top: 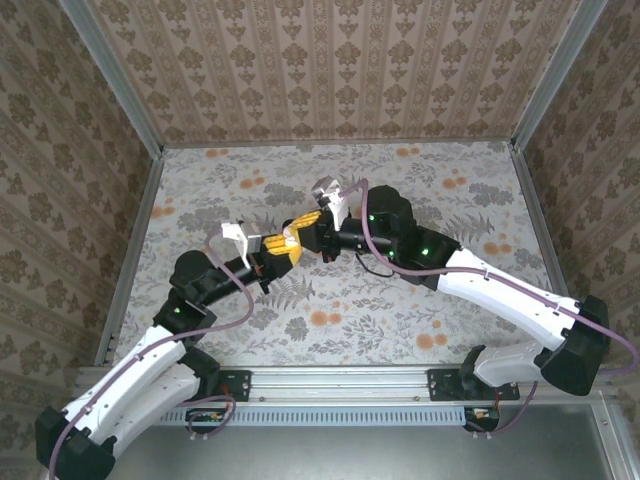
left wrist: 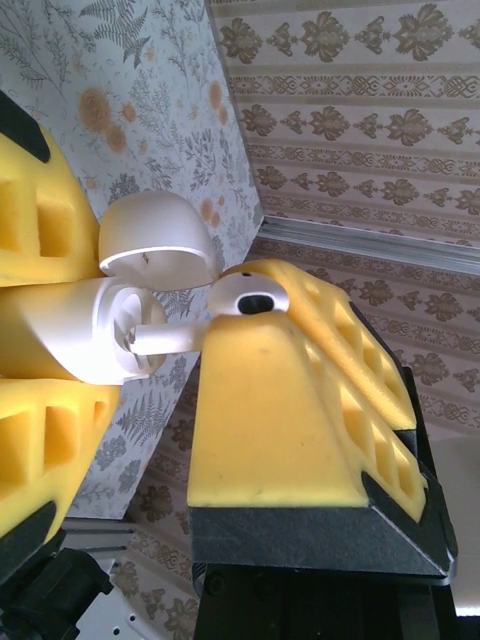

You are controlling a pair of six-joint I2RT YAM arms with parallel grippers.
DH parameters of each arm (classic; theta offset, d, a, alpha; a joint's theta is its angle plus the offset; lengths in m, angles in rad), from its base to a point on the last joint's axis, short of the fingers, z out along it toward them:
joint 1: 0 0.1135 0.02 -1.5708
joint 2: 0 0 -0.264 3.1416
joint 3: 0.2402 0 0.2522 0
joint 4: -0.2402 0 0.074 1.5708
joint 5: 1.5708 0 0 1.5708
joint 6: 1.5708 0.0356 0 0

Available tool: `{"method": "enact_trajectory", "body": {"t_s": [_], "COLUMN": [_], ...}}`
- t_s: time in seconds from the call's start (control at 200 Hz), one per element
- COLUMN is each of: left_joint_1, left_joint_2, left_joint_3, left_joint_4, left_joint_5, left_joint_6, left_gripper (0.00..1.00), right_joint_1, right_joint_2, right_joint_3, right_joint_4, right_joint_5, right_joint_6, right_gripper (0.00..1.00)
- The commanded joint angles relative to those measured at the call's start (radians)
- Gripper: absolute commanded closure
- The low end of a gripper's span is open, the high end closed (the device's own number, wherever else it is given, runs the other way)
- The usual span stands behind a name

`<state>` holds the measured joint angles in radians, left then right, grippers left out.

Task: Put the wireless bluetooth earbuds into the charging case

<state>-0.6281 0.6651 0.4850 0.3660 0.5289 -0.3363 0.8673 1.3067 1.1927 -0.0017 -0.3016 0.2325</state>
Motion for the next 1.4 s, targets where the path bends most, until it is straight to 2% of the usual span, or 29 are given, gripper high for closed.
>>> {"method": "enact_trajectory", "body": {"t_s": [0.0, 0.345, 0.75, 0.99, 1.395], "left_joint_1": [-0.007, -0.006, -0.007, -0.007, -0.006], "left_joint_2": [-0.026, -0.035, -0.034, -0.028, -0.028], "left_joint_3": [0.006, 0.004, 0.007, 0.009, 0.004], "left_joint_4": [0.030, 0.027, 0.029, 0.033, 0.033], "left_joint_5": [-0.016, -0.018, -0.020, -0.020, -0.020], "left_joint_6": [0.017, 0.017, 0.014, 0.012, 0.011], "left_gripper": [1.00, 1.00, 1.00, 1.00, 1.00], "right_joint_1": [0.016, 0.018, 0.019, 0.020, 0.021], "right_joint_2": [0.003, -0.024, -0.019, -0.006, 0.013], "right_joint_3": [-0.017, -0.026, -0.018, -0.004, 0.035], "right_joint_4": [0.000, -0.052, -0.107, -0.138, -0.147], "right_joint_5": [-0.029, 0.004, -0.129, -0.153, -0.133], "right_joint_6": [-0.034, -0.097, -0.178, -0.197, -0.120], "right_gripper": [0.88, 0.88, 0.88, 0.87, 0.66]}}
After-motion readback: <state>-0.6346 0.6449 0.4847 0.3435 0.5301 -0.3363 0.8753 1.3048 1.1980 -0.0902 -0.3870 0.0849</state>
